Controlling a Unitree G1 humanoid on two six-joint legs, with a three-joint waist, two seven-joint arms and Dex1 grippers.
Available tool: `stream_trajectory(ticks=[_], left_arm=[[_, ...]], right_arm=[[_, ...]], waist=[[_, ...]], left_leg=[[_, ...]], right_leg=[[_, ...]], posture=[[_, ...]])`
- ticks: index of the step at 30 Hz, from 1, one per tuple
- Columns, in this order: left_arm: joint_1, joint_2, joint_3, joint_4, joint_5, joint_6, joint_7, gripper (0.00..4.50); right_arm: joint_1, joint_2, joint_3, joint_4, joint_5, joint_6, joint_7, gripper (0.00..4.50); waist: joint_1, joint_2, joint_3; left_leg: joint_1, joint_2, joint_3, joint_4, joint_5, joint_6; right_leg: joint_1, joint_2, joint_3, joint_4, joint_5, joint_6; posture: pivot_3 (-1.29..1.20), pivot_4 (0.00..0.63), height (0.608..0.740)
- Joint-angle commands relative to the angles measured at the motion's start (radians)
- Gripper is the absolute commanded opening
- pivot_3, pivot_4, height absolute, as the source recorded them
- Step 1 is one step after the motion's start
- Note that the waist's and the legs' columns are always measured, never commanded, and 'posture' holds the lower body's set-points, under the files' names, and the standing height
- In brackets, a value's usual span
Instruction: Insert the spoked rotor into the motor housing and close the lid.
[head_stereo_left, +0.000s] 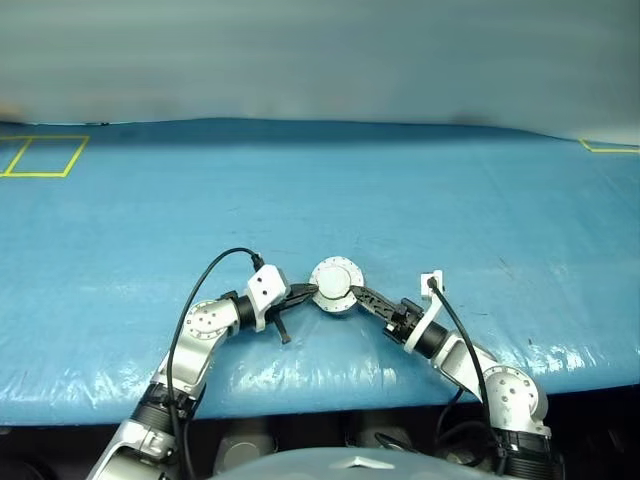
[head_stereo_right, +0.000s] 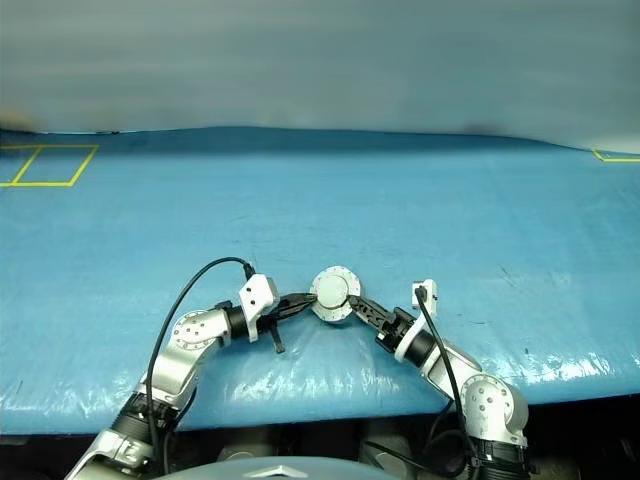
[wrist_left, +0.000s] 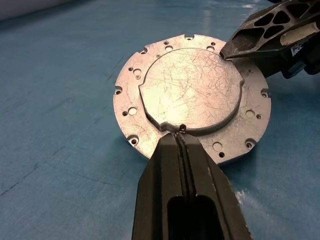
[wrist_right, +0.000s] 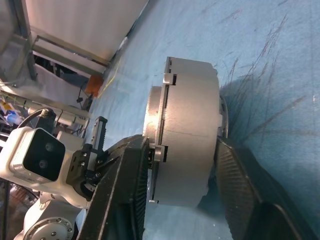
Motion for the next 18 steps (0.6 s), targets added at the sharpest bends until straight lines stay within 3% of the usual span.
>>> stream_trajectory(ticks=[1, 11, 14, 18], left_arm=[[0.004, -0.008, -0.031, -0.006, 0.016, 0.007, -0.001, 0.00], [0.014, -0.018, 0.000, -0.059, -0.035, 0.017, -0.011, 0.00], [0.040, -0.020, 0.067, -0.188, -0.289, 0.161, -0.117, 0.00], [0.044, 0.041, 0.108, -0.260, -0.368, 0.274, -0.146, 0.00]], right_arm=[[-0.014, 0.044, 0.016, -0.007, 0.076, 0.027, -0.001, 1.17], [-0.020, 0.084, 0.038, 0.020, 0.023, 0.015, -0.080, 1.17], [-0.028, 0.075, 0.043, 0.039, 0.027, 0.068, -0.126, 1.17], [-0.031, 0.103, 0.008, 0.052, 0.079, 0.072, -0.134, 1.17]], waist=[[-0.002, 0.000, 0.000], [-0.008, 0.001, 0.001], [-0.016, 0.001, 0.002], [-0.018, 0.001, 0.002]], left_leg=[[-0.001, 0.000, 0.000, 0.000, 0.000, 0.000], [0.000, 0.000, 0.000, -0.001, 0.000, 0.000], [-0.002, 0.001, 0.001, -0.001, 0.000, 0.000], [-0.003, 0.001, 0.000, -0.002, 0.000, 0.000]], right_leg=[[0.000, 0.000, 0.000, 0.000, 0.001, -0.001], [0.000, 0.000, 0.000, 0.000, 0.000, 0.000], [0.000, 0.000, 0.001, 0.001, 0.000, 0.000], [-0.001, 0.000, 0.000, 0.001, 0.001, -0.005]], posture=[[0.00, 0.150, 0.740], [0.00, 0.150, 0.740], [0.00, 0.150, 0.740], [0.00, 0.150, 0.740]])
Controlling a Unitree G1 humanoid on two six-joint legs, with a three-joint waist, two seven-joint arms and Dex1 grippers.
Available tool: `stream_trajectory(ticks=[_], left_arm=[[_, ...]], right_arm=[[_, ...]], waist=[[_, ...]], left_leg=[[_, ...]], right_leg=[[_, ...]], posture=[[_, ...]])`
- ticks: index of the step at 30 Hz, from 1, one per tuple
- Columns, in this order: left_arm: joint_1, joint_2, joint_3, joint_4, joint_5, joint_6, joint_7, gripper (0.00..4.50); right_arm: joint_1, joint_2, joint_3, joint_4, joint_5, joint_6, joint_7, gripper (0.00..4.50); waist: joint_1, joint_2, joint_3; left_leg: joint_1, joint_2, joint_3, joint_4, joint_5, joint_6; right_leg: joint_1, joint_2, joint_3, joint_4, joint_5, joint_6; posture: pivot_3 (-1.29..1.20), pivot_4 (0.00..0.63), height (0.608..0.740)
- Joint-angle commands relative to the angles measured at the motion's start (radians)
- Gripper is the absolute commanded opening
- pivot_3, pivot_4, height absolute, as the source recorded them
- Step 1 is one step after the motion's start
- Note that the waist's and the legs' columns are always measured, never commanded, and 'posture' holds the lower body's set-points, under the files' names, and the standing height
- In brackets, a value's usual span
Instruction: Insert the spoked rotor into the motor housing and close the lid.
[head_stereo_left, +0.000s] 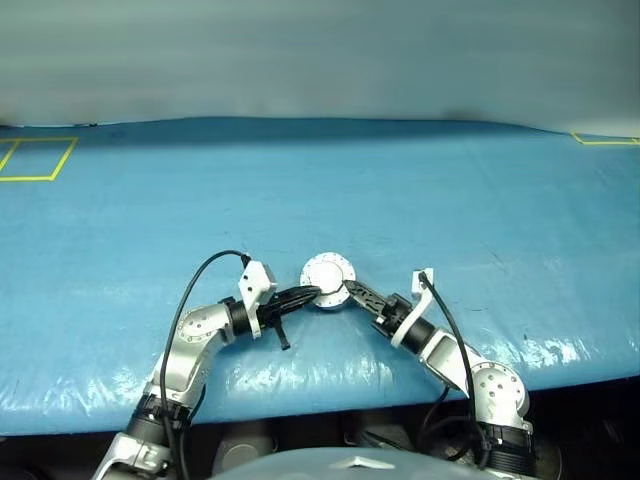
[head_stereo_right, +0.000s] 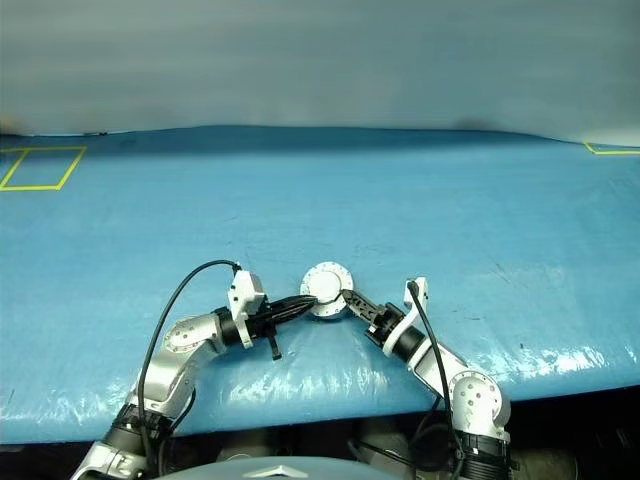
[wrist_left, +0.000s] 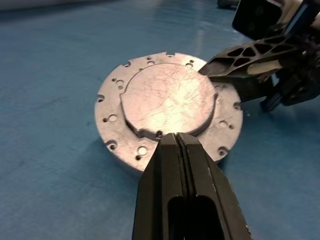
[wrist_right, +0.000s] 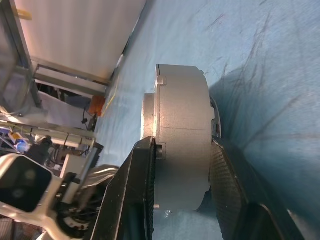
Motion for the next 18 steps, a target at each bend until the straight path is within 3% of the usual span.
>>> stream_trajectory(ticks=[1, 9, 13, 16, 18], left_arm=[[-0.002, 0.046, 0.057, -0.079, -0.069, 0.071, -0.013, 0.00], [0.073, 0.015, 0.186, -0.109, -0.152, 0.094, 0.082, 0.00], [0.137, 0.001, 0.255, -0.126, -0.262, 0.169, 0.108, 0.00], [0.170, -0.001, 0.305, -0.124, -0.307, 0.192, 0.124, 0.61], [0.185, -0.011, 0.363, -0.133, -0.380, 0.207, 0.129, 1.25]], right_arm=[[0.004, 0.023, 0.009, 0.026, 0.039, 0.039, -0.027, 1.17], [-0.074, 0.097, -0.011, -0.029, 0.202, 0.045, -0.050, 1.17], [-0.146, 0.139, 0.004, -0.046, 0.248, 0.040, -0.080, 1.17], [-0.188, 0.147, 0.012, -0.052, 0.276, 0.042, -0.097, 1.17], [-0.210, 0.143, 0.016, -0.050, 0.289, 0.045, -0.102, 1.17]], waist=[[-0.003, 0.001, 0.000], [-0.003, 0.002, 0.012], [-0.004, 0.002, 0.017], [0.002, 0.002, 0.017], [0.004, 0.002, 0.017]], left_leg=[[0.001, 0.000, 0.000, -0.001, 0.000, 0.000], [0.000, 0.000, 0.000, -0.002, 0.000, 0.000], [-0.002, 0.000, 0.000, -0.002, 0.000, 0.000], [-0.003, -0.001, 0.000, -0.002, 0.000, 0.000], [-0.003, -0.002, -0.001, -0.002, 0.000, 0.000]], right_leg=[[0.000, 0.001, 0.000, 0.000, 0.000, 0.000], [0.000, 0.008, 0.002, 0.000, -0.003, 0.003], [-0.002, 0.008, 0.002, 0.000, -0.002, 0.003], [-0.001, 0.008, 0.002, 0.000, -0.001, 0.003], [-0.001, 0.007, 0.002, -0.001, -0.001, 0.003]], posture=[[0.00, 0.150, 0.740], [0.00, 0.150, 0.740], [0.00, 0.150, 0.740], [0.00, 0.150, 0.740], [0.00, 0.150, 0.740]])
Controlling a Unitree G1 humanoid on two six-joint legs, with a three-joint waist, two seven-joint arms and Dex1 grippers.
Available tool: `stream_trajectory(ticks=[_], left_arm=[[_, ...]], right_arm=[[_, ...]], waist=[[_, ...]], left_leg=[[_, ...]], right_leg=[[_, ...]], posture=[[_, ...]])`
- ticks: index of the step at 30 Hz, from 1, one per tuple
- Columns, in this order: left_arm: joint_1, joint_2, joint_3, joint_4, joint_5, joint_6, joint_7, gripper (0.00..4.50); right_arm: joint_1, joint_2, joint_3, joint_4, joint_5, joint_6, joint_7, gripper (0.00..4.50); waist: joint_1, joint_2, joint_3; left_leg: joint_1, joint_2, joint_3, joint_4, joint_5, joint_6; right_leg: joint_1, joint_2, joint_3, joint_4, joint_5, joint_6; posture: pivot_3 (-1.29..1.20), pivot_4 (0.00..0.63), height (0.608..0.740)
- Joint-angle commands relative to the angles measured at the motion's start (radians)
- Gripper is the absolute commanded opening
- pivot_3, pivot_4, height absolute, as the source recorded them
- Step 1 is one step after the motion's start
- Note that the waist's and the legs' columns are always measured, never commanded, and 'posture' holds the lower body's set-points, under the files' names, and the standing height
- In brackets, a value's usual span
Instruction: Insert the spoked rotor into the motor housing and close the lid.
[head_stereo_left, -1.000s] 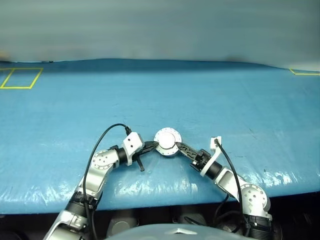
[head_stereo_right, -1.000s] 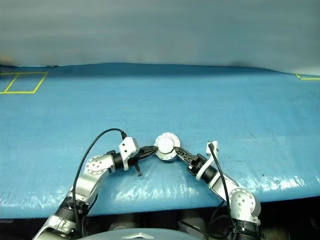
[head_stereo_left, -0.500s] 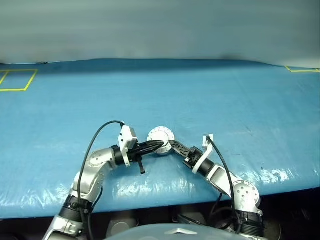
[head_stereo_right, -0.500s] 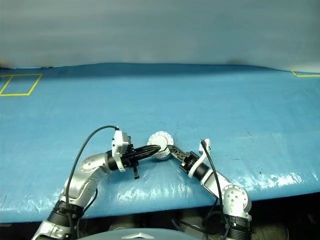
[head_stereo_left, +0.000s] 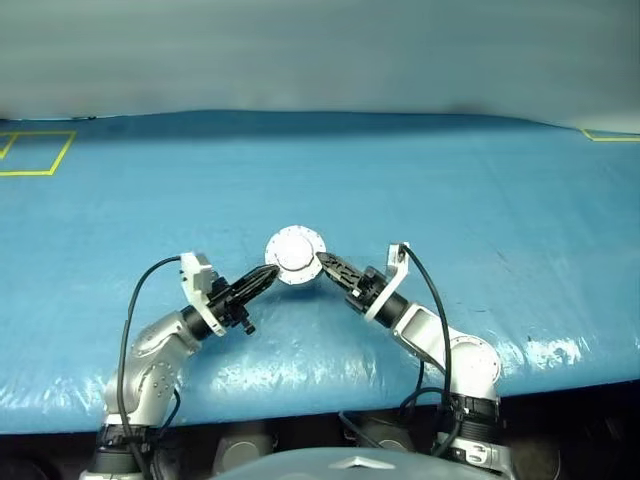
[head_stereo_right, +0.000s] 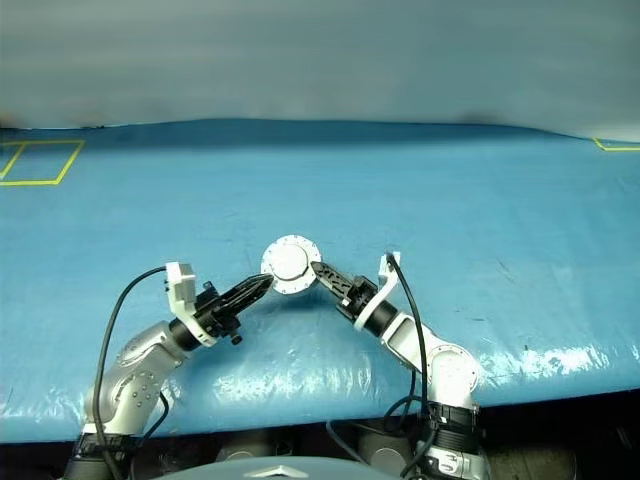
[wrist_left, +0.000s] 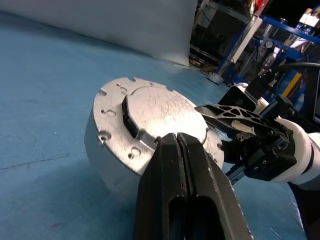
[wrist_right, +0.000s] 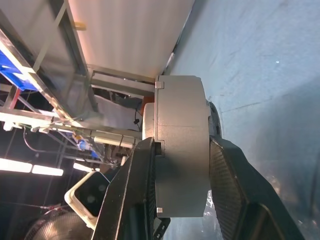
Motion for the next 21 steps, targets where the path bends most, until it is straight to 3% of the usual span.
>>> stream_trajectory(ticks=[1, 9, 10, 21], left_arm=[[0.020, -0.013, 0.093, -0.037, -0.118, 0.035, 0.017, 1.58], [0.054, -0.046, 0.134, -0.086, -0.245, 0.106, 0.046, 4.30], [0.057, -0.052, 0.126, -0.084, -0.250, 0.115, 0.051, 4.45], [-0.006, -0.170, 0.087, 0.015, -0.392, 0.288, 0.152, 4.45]], right_arm=[[-0.052, 0.022, 0.018, -0.068, 0.103, -0.005, 0.021, 1.17], [-0.079, 0.002, 0.033, -0.045, 0.136, 0.003, 0.011, 1.17], [-0.080, 0.001, 0.036, -0.047, 0.140, 0.006, 0.011, 1.17], [-0.071, -0.038, 0.080, -0.082, 0.161, 0.020, 0.020, 1.17]], waist=[[-0.001, 0.000, 0.001], [-0.002, -0.001, 0.001], [-0.001, -0.001, 0.001], [-0.002, -0.001, 0.001]], left_leg=[[0.000, 0.000, 0.000, 0.000, 0.000, 0.000], [0.000, 0.000, 0.000, 0.001, 0.000, 0.000], [0.000, -0.001, 0.000, 0.001, 0.000, 0.000], [0.000, -0.001, 0.000, 0.003, 0.000, 0.000]], right_leg=[[0.000, 0.000, 0.000, 0.000, 0.000, 0.000], [0.001, 0.000, 0.000, -0.001, 0.001, 0.002], [0.001, 0.000, 0.001, -0.001, 0.002, 0.002], [0.002, 0.001, 0.001, 0.001, 0.002, 0.003]], posture=[[0.00, 0.150, 0.740], [0.00, 0.150, 0.740], [0.00, 0.150, 0.740], [0.00, 0.150, 0.740]])
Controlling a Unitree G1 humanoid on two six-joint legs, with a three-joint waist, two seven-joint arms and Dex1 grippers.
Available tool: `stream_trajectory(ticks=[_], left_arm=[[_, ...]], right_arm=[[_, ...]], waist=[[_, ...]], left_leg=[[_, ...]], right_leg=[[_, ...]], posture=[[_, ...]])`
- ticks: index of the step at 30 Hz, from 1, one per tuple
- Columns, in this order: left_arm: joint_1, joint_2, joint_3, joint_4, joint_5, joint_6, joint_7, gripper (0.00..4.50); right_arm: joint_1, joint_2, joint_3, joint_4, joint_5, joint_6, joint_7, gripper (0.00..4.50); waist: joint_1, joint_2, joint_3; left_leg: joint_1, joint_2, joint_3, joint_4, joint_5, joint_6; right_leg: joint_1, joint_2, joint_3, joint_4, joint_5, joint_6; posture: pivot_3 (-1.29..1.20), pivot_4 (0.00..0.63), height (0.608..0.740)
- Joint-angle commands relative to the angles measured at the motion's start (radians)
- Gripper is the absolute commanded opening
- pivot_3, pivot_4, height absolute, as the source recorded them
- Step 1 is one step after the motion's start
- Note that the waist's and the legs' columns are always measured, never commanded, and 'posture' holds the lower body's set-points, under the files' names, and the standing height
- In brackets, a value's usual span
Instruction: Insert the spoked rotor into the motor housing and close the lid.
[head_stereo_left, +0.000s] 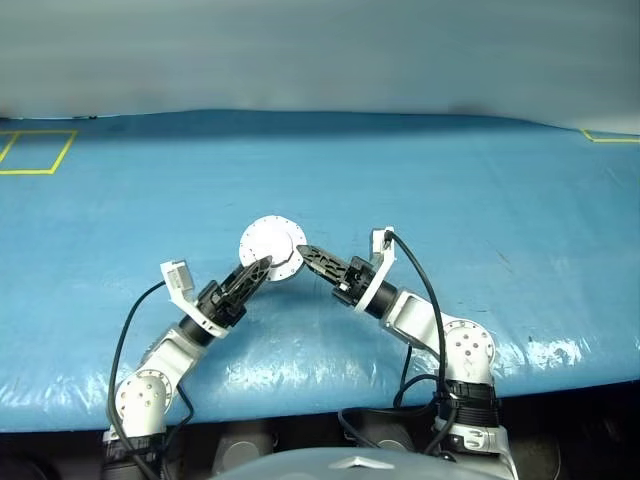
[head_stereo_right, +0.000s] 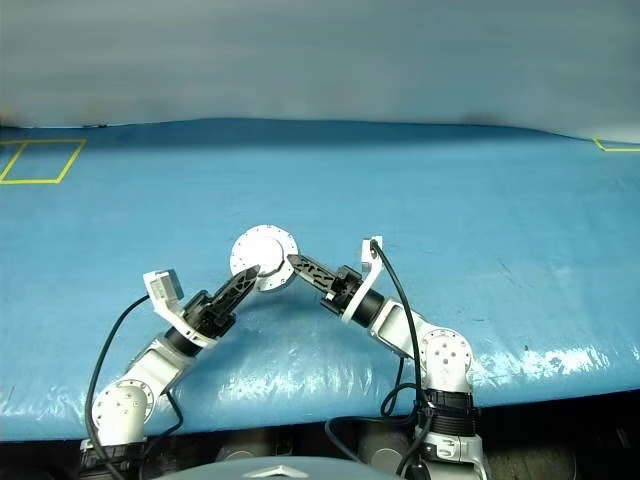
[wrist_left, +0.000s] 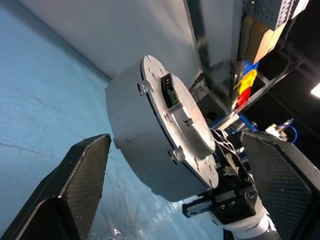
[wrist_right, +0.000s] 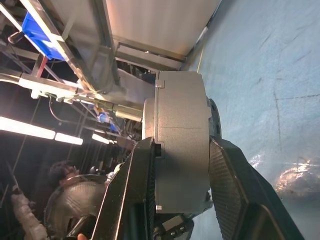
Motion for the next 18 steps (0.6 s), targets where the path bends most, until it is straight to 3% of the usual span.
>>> stream_trajectory(ticks=[1, 7, 10, 13, 16, 18], left_arm=[[-0.026, -0.045, -0.011, 0.034, -0.050, 0.039, 0.014, 4.45], [-0.073, -0.102, 0.002, 0.051, -0.113, 0.083, 0.031, 4.45], [-0.083, -0.120, 0.001, 0.057, -0.077, 0.063, 0.063, 4.45], [-0.080, -0.130, -0.001, 0.058, -0.055, 0.053, 0.076, 3.87], [-0.085, -0.134, -0.015, 0.052, -0.015, 0.036, 0.093, 2.93], [-0.094, -0.137, -0.018, 0.053, 0.027, -0.006, 0.092, 2.93]], right_arm=[[-0.023, -0.003, 0.000, -0.066, 0.067, -0.011, 0.024, 1.17], [-0.018, -0.021, 0.009, -0.069, 0.066, -0.013, 0.014, 1.17], [-0.014, -0.024, 0.009, -0.068, 0.066, -0.017, 0.004, 1.17], [-0.011, -0.027, 0.006, -0.062, 0.063, -0.020, -0.003, 1.17], [-0.010, -0.027, 0.007, -0.061, 0.064, -0.020, -0.008, 1.17], [-0.010, -0.025, 0.007, -0.060, 0.065, -0.023, -0.012, 1.17]], waist=[[0.000, 0.000, 0.000], [0.000, 0.000, 0.000], [0.000, 0.000, 0.000], [0.001, -0.001, 0.000], [0.001, -0.001, 0.000], [0.001, -0.001, 0.000]], left_leg=[[0.000, 0.000, 0.000, 0.000, 0.000, 0.000], [0.000, 0.000, 0.000, 0.001, 0.000, 0.000], [0.000, 0.000, 0.000, 0.000, 0.000, 0.000], [0.000, -0.001, 0.000, 0.000, 0.000, 0.000], [0.000, -0.001, 0.000, 0.001, 0.000, 0.000], [0.000, -0.001, 0.000, 0.001, 0.000, 0.000]], right_leg=[[0.000, 0.000, 0.000, 0.000, 0.000, 0.000], [0.000, 0.000, 0.000, 0.000, 0.000, 0.000], [0.000, 0.000, 0.000, 0.000, 0.000, 0.000], [0.000, 0.000, 0.000, 0.000, 0.000, 0.000], [0.000, 0.000, 0.000, 0.000, 0.000, 0.000], [0.000, 0.000, 0.000, 0.000, 0.000, 0.000]], posture=[[0.00, 0.150, 0.740], [0.00, 0.150, 0.740], [0.00, 0.150, 0.740], [0.00, 0.150, 0.740], [0.00, 0.150, 0.740], [0.00, 0.150, 0.740]])
